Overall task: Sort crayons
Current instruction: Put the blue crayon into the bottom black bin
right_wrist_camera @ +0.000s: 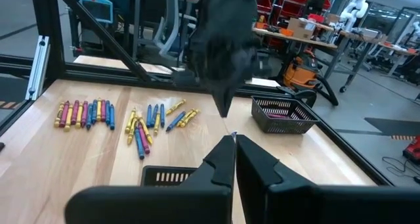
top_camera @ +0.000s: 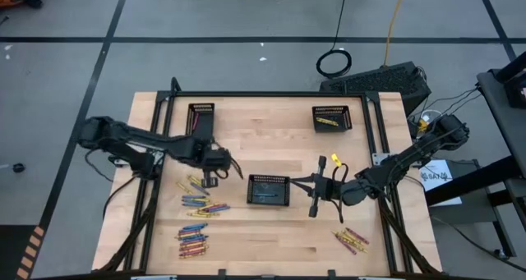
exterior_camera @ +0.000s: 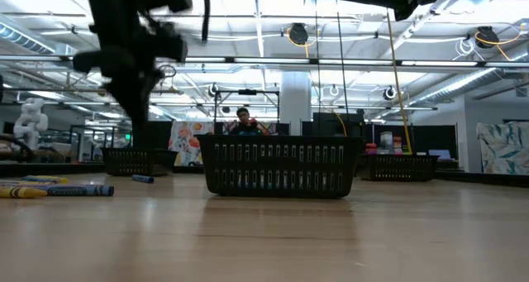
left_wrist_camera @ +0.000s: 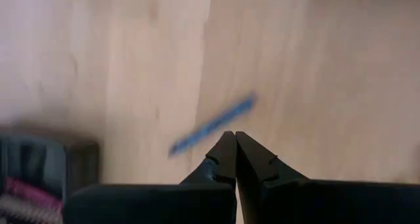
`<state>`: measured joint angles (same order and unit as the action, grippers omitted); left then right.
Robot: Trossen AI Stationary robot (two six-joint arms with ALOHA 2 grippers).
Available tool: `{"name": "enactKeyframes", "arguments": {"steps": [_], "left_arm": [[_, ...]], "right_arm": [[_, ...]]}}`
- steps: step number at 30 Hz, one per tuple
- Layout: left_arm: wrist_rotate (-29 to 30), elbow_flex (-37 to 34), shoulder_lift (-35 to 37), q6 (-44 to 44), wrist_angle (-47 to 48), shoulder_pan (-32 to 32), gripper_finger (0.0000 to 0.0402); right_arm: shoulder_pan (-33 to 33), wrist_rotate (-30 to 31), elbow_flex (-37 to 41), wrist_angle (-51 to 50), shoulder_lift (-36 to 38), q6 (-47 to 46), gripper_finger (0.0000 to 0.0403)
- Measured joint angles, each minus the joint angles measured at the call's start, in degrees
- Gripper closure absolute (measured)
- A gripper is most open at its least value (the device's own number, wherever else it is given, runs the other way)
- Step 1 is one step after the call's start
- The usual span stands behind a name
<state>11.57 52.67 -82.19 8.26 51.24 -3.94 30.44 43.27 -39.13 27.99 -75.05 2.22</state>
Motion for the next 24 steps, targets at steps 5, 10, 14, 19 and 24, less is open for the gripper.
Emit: {"name": "enactKeyframes", "arguments": {"steps": [5,10,14,19,24], "left_arm": [[-1.39,1.56,-5.9,-10.39,1.74,2.21,0.0385],[-1.12,2.34,-8.11,-18.11,-1.95,2.22,0.0323],[-1.45,2.37,-10.34,-25.11,-3.17,2.39,0.0275],[1.0,2.33,-13.84,-33.3,-4.1,2.37,0.0267],[3.35,2.33,-16.95,-37.05,-6.05,2.57,0.0298]], "right_arm": [[0.0,-0.01,-0.02,-1.02,0.0,-0.02,0.0403],[0.0,-0.02,-0.02,-2.12,0.0,-0.04,0.0403],[0.0,-0.02,-0.02,-2.19,0.0,-0.04,0.0403],[0.0,-0.04,-0.02,-3.33,0.0,-2.07,0.0403],[0.02,-0.04,-0.02,-4.83,0.0,-3.5,0.0403]]}}
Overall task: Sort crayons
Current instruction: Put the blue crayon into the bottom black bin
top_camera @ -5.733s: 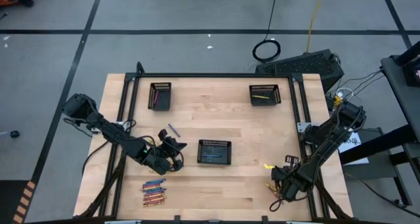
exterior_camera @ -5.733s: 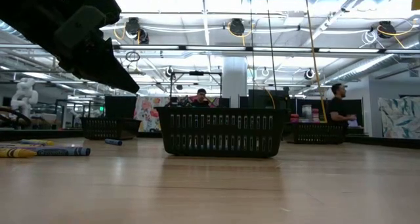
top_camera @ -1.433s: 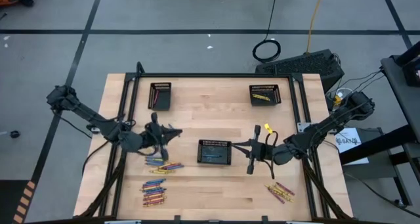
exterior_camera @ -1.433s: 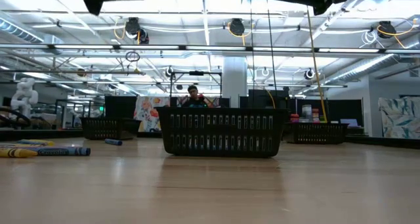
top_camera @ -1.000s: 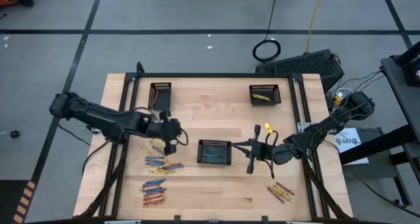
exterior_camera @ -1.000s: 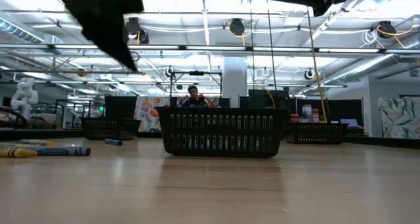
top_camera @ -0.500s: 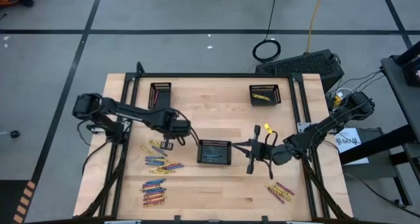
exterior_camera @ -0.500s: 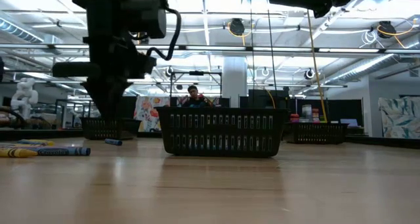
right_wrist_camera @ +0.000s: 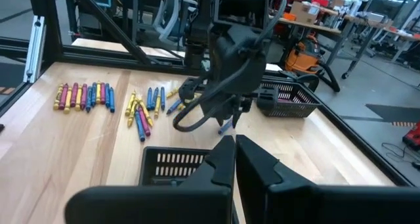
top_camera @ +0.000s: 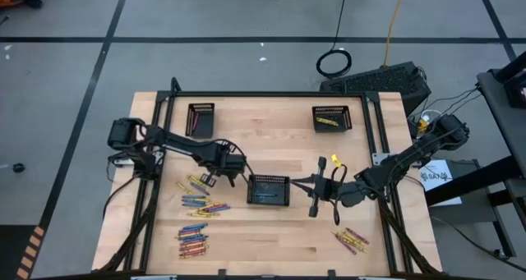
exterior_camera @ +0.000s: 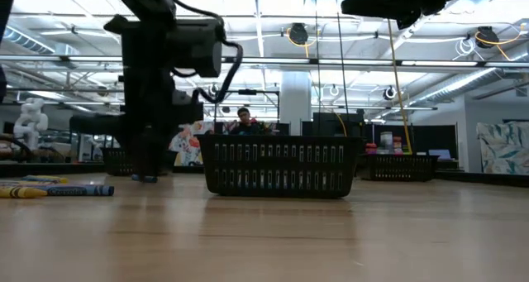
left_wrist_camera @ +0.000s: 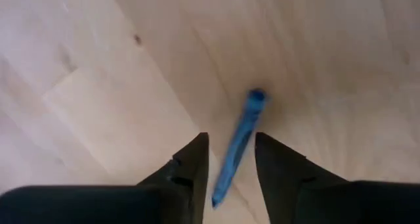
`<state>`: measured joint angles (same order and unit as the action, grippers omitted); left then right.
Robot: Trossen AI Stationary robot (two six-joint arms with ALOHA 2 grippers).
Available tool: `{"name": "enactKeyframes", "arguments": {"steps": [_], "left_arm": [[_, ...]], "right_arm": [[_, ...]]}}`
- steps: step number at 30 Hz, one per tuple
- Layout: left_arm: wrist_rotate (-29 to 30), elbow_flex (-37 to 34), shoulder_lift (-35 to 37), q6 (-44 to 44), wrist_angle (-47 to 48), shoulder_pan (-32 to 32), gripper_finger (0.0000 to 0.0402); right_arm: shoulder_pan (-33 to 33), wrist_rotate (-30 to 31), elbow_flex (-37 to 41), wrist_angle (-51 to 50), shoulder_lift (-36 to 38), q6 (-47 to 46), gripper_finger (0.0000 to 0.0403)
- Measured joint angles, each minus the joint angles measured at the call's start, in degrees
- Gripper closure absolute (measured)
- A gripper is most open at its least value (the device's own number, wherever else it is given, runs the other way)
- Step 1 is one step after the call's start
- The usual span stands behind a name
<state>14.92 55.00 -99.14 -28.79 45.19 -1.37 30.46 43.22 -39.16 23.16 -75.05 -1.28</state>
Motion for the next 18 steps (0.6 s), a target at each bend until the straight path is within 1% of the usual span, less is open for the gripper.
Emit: {"name": "enactKeyframes", "arguments": {"steps": [4,8,12,15,18], "left_arm": [[-1.58,0.13,-1.62,-0.62,-1.09,0.32,0.0342],[-2.27,0.2,-1.79,0.05,-0.81,0.62,0.0389],[-2.9,0.37,0.17,6.14,-0.11,0.45,0.0394],[-3.64,0.7,4.23,10.11,-1.24,-0.7,0.0398],[-4.27,0.7,8.61,15.54,-6.19,-2.44,0.0398]], "right_arm": [[0.02,0.0,0.0,0.09,0.0,0.0,0.0403],[0.45,0.02,0.0,0.13,0.09,0.1,0.0403],[2.55,0.07,0.0,0.11,1.63,0.5,0.0403],[4.7,0.18,0.0,-0.05,3.15,0.79,0.0403],[6.86,0.54,0.0,-0.31,4.73,1.47,0.0403]]}}
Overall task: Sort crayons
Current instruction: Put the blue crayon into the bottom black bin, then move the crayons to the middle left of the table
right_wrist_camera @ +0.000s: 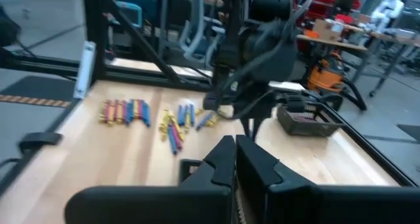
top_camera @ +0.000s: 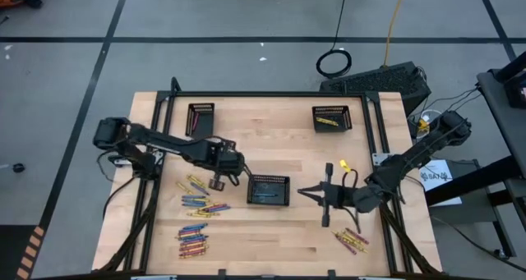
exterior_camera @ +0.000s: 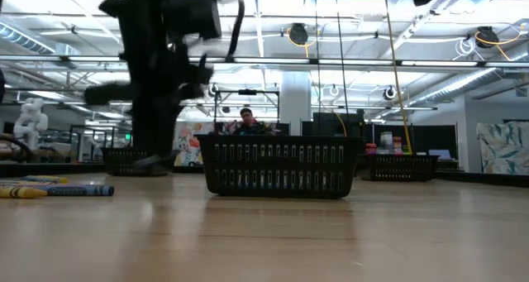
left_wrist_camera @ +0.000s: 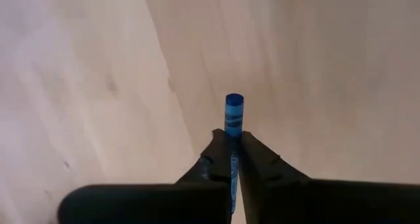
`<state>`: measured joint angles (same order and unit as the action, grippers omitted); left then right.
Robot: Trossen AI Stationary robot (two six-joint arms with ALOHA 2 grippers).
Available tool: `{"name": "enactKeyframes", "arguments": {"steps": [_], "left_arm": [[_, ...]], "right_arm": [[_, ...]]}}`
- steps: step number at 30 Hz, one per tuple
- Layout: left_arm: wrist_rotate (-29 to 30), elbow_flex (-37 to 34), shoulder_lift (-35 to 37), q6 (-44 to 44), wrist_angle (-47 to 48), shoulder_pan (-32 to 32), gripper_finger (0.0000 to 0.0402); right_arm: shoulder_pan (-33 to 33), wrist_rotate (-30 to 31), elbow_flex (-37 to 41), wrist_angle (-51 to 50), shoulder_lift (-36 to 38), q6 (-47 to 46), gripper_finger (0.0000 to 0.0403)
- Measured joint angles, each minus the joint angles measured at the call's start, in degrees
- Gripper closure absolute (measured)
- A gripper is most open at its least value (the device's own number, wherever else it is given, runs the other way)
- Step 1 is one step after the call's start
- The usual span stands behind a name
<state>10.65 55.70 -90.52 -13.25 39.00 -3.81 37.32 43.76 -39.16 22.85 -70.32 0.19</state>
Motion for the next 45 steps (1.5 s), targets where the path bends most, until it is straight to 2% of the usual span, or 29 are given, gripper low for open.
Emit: {"name": "enactKeyframes", "arguments": {"steps": [4,8,13,18,26,34,37,40,45], "left_arm": [[-0.18,0.02,6.28,9.25,-13.66,-3.01,0.0399],[-6.74,0.04,8.59,12.9,-30.43,-6.21,0.0399],[-8.56,0.09,4.11,14.41,-42.03,-8.77,0.04],[-4.88,0.04,-2.82,14.4,-46.97,-10.18,0.04],[-4.36,0.02,-5.61,14.23,-47.35,-9.57,0.0391],[-4.28,0.02,-4.12,14.26,-42.1,-8.04,0.0303],[-4.17,0.02,-1.67,14.3,-39.35,-8.0,0.028],[-4.11,0.04,2.31,14.43,-35.59,-9.65,0.0273],[-1.42,0.11,9.58,18.27,-24.0,-16.73,0.0272]], "right_arm": [[2.79,4.12,0.0,0.0,1.75,1.95,0.0403],[4.41,8.81,-0.02,0.24,3.23,3.55,0.0403],[4.59,8.74,-0.02,0.38,3.47,3.47,0.0403],[4.59,8.7,-0.02,0.42,3.45,2.75,0.0403],[4.58,8.55,-0.02,0.42,3.45,2.45,0.0403],[4.57,8.48,-0.02,0.39,3.45,1.33,0.0403],[4.57,8.48,-0.02,0.39,3.45,1.11,0.0403],[4.57,8.48,-0.02,0.17,3.45,0.7,0.0403],[4.47,8.48,-0.02,0.07,3.17,0.49,0.0403]]}}
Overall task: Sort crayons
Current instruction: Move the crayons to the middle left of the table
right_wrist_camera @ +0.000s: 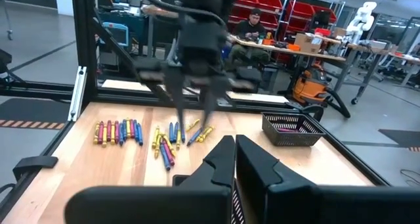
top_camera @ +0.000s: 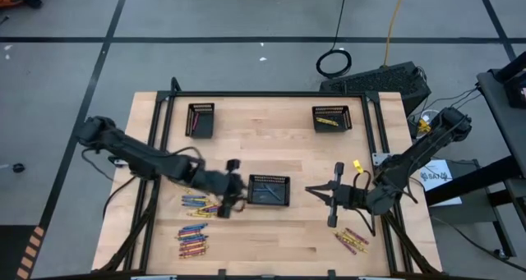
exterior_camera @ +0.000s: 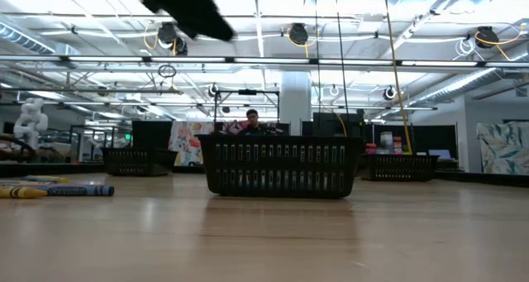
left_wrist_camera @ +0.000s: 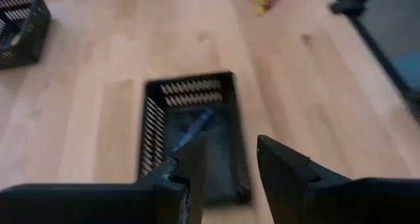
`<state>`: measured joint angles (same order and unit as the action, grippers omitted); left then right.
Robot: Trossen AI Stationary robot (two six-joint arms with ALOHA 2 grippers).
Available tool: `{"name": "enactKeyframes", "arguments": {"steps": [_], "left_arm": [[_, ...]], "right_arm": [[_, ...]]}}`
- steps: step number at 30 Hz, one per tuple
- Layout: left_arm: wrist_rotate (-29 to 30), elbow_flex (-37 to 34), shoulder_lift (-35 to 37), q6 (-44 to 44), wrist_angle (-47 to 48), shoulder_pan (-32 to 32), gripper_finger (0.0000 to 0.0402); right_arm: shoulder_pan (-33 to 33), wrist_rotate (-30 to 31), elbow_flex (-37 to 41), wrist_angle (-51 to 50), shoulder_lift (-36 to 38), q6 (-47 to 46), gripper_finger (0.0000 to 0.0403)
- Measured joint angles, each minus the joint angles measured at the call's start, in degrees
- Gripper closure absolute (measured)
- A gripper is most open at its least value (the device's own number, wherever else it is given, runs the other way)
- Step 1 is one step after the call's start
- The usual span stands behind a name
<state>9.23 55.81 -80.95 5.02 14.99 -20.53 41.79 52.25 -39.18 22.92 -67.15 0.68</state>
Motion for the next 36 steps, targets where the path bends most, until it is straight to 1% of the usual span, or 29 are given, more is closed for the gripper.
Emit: {"name": "enactKeyframes", "arguments": {"steps": [2,5,11,15,21,24,27,29,36], "left_arm": [[1.74,0.0,1.92,4.79,6.01,-3.42,0.0272],[2.84,0.0,3.11,14.6,15.01,-9.02,0.0272],[2.55,-0.02,0.7,35.6,26.65,-19.68,0.0272],[-2.81,-0.02,-2.37,49.57,28.38,-25.85,0.0272],[-9.14,-0.25,-7.39,65.16,28.34,-33.04,0.0272],[-11.95,-1.41,-9.77,69.47,27.76,-35.1,0.0272],[-11.74,-2.03,-11.89,69.67,28.76,-36.01,0.028],[-10.72,-2.03,-12.6,69.67,29.53,-36.12,0.0292],[-10.48,-2.03,-12.96,69.65,32.13,-36.09,0.034]], "right_arm": [[-0.23,-0.01,0.0,-0.02,-0.6,0.0,0.0403],[-1.0,-0.02,0.0,0.16,-1.92,-0.01,0.0403],[-3.5,-0.03,0.0,0.91,-4.74,0.04,0.0403],[-4.68,-0.03,0.0,1.82,-5.15,0.81,0.0403],[-5.12,-0.04,0.0,5.62,-5.05,5.78,0.0403],[-5.12,-0.04,-0.02,6.18,-4.96,6.44,0.0403],[-5.12,-0.04,-0.02,6.02,-4.99,6.47,0.0403],[-5.12,-0.04,-0.02,6.03,-4.99,6.22,0.0403],[-5.08,-0.07,-0.02,6.21,-4.99,6.09,0.0403]]}}
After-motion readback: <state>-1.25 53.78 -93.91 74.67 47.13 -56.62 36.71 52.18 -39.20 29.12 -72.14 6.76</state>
